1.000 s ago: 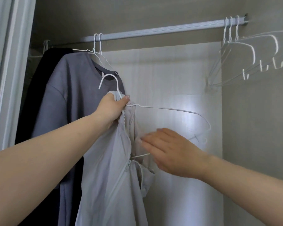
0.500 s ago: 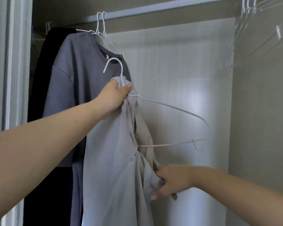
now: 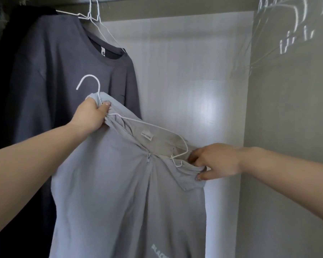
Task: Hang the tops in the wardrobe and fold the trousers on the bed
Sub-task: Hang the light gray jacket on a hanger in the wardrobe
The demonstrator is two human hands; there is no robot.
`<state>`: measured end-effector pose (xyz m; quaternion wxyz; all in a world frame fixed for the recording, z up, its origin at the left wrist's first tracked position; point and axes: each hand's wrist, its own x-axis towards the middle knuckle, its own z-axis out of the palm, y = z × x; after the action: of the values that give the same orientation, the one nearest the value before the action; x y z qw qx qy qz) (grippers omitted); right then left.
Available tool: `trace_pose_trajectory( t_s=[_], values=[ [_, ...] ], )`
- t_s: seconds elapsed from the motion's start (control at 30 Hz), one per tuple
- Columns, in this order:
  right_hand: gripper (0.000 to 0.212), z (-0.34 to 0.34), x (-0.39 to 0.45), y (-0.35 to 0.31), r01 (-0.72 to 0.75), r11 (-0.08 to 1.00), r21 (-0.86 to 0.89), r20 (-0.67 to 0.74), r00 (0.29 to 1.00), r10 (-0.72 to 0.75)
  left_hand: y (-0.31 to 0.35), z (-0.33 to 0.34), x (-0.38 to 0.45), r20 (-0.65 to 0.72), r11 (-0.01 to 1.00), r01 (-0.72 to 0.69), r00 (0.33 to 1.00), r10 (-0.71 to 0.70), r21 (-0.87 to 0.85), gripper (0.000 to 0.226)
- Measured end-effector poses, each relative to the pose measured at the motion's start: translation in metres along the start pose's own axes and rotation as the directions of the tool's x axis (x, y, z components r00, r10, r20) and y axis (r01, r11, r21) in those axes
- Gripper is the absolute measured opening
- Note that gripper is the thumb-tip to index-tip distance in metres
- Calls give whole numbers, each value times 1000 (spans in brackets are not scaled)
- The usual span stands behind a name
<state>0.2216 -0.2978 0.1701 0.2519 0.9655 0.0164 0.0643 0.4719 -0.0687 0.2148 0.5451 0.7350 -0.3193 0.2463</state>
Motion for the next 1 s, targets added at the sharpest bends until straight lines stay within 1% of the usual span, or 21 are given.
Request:
trace_pose_trajectory(
  t_s=[0.1,0.13,0.27,0.33,0.37,0.43,0.53,0.67,0.77,0.83,0.9,0.93,1.0],
  values=[
    [37,-5,-2,3,9,1000,-27,6,1000,-9,-8,2,1,54,975,82,996,-73,-209,32],
    [37,-6,-3,3,7,999,-35,8,1000,-6,-11,3,1,66,963,99,994,-85,-250,32],
    [37,-14,-3,4,7,999,-52,17,1000,-6,-19,5,-1,56,954,120,992,-109,-275,33],
    [40,-20,-3,6,-8,997,-71,24,1000,10,-22,7,-2,52,967,95,995,-85,-237,32],
    [40,-23,-4,7,-25,997,-74,21,999,26,-22,8,-3,47,982,71,997,-63,-173,33],
    [37,-30,-6,11,-64,996,-63,5,998,65,-24,10,-6,45,998,25,999,-22,-57,35],
    [29,-40,-3,11,-109,994,-32,-35,994,108,-19,17,-16,62,998,-60,996,58,28,40],
    [25,-43,17,-7,-72,997,32,-70,995,74,8,37,-34,92,978,-203,976,197,57,46],
    [21,-42,29,-17,-87,996,-34,-19,996,87,28,48,-38,120,949,-314,944,309,28,41],
    [22,-44,28,-17,-102,991,-87,-37,994,99,33,48,-36,115,929,-369,924,366,14,36],
    [22,-46,24,-11,-103,990,-94,-99,991,94,33,43,-35,120,917,-398,912,393,22,34],
    [21,-47,22,-9,-104,989,-101,-127,988,91,31,41,-35,126,915,-402,910,396,30,36],
    [20,-50,19,-6,-114,984,-135,-145,985,94,26,38,-35,151,915,-400,909,388,60,49]
  ],
)
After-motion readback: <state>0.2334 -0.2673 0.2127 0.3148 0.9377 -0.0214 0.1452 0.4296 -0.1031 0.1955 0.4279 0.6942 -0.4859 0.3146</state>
